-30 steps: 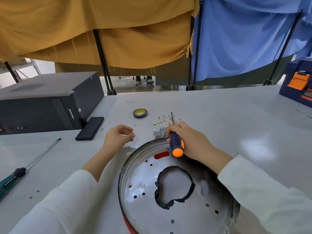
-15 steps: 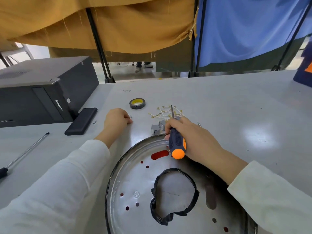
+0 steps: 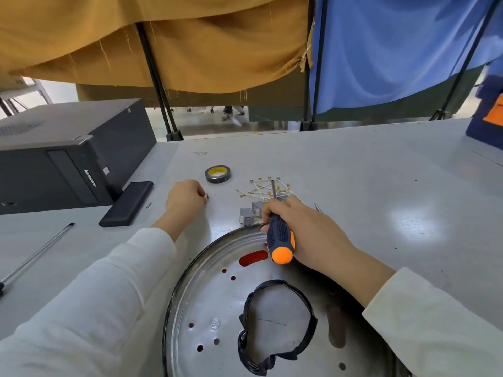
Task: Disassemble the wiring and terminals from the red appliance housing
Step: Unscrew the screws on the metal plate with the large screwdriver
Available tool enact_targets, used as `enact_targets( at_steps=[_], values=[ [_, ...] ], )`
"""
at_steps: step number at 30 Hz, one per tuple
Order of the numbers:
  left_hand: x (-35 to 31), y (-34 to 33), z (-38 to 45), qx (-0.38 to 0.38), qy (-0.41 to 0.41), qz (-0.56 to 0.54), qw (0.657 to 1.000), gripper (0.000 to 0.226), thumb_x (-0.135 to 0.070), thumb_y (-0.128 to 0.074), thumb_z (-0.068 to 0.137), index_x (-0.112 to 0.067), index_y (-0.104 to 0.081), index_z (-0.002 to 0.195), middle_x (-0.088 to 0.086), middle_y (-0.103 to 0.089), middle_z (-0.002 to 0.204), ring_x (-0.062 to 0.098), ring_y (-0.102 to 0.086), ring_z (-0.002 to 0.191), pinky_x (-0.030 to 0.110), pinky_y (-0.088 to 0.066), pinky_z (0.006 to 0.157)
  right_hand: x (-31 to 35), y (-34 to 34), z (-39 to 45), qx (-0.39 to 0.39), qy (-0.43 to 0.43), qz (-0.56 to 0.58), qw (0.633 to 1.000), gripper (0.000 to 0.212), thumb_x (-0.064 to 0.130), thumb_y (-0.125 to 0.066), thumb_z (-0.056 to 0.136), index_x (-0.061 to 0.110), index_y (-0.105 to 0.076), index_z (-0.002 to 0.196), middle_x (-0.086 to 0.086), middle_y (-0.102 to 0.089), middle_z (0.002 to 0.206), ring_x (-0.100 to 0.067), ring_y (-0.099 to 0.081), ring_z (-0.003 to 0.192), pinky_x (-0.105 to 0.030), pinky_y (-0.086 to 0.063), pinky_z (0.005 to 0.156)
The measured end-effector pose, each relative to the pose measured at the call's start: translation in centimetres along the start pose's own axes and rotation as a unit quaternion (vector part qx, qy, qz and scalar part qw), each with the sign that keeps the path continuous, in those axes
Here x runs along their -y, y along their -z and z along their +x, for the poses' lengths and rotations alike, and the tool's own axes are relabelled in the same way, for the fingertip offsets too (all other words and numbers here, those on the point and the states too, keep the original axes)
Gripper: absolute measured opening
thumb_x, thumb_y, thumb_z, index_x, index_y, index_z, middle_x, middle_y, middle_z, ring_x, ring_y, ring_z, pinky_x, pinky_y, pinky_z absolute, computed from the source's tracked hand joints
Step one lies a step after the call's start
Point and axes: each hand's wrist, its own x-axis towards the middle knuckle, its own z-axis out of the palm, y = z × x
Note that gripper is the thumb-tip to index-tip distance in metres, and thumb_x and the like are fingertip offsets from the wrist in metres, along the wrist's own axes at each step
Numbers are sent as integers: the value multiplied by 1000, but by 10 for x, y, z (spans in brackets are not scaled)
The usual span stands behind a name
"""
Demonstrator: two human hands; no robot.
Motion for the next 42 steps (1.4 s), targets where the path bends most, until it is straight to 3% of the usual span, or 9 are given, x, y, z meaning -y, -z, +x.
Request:
enact_targets(
  at_steps=[5,9,13,18,20,23,30,35,42],
  values=[
    [0,7,-11,10,4,-13,1000,19,-13,-63,86,-15,-62,104,6,-63,106,27,-57,97,34,-50,77,0,0,0,-2,0,0,1000,26,24,-60,89,37,-43,103,4,-48,105,-21,-55,86,-37,-51,72],
    [-20,23,-42,2,-95,-87,992,8,-18,-60,89,-19,-65,96,-2,-64,95,15,-57,82,27,-45,73,-1,2,-1,2,-5,22,1000,31,20,-63,85,37,-46,103,4,-51,107,-21,-55,93,-39,-51,76],
    [-47,42,-88,179,-157,-204,949,15,-26,-58,92,-15,-67,92,-3,-68,88,9,-60,74,23,-51,73,0,7,3,4,-4,104,995,28,13,-61,85,37,-51,94,13,-58,98,-15,-55,98,-43,-50,80],
    [-54,42,-125,270,-234,-123,926,42,-40,-42,98,-4,-63,99,8,-58,86,13,-49,78,30,-43,80,0,23,3,-2,-2,116,993,25,15,-67,85,37,-56,90,18,-62,91,-10,-59,90,-43,-51,80],
    [-50,43,-132,273,-258,-141,916,35,-37,-46,98,-7,-63,104,14,-63,96,18,-55,85,35,-44,88,-2,29,-1,-8,-9,114,993,21,20,-67,85,35,-57,97,14,-63,98,-14,-59,93,-45,-51,81],
    [-43,44,-137,246,-275,-112,923,19,-22,-47,98,-12,-63,104,1,-65,96,14,-57,89,20,-42,81,-3,33,-11,-6,-10,87,996,23,22,-67,85,35,-57,102,13,-62,101,-13,-58,94,-44,-51,81],
    [-19,49,-151,164,-156,-64,972,28,-17,-35,101,-15,-53,121,5,-59,113,18,-50,95,25,-36,79,-7,32,-30,-29,-24,27,999,33,8,-65,81,36,-52,94,-7,-59,100,-24,-52,95,-43,-47,81],
    [1,55,-166,125,-88,-80,985,31,-11,-34,99,-16,-45,128,3,-56,101,14,-50,79,17,-35,57,-8,31,-35,-37,-44,62,996,34,-1,-63,77,24,-55,98,-8,-59,99,-24,-53,92,-41,-46,82],
    [-6,67,-168,141,-109,-17,984,30,-27,-44,95,-18,-44,123,-1,-59,95,17,-55,82,26,-40,63,-1,19,-30,-40,-19,58,997,37,1,-62,76,30,-48,94,-8,-51,98,-25,-52,88,-35,-45,79]
  ],
)
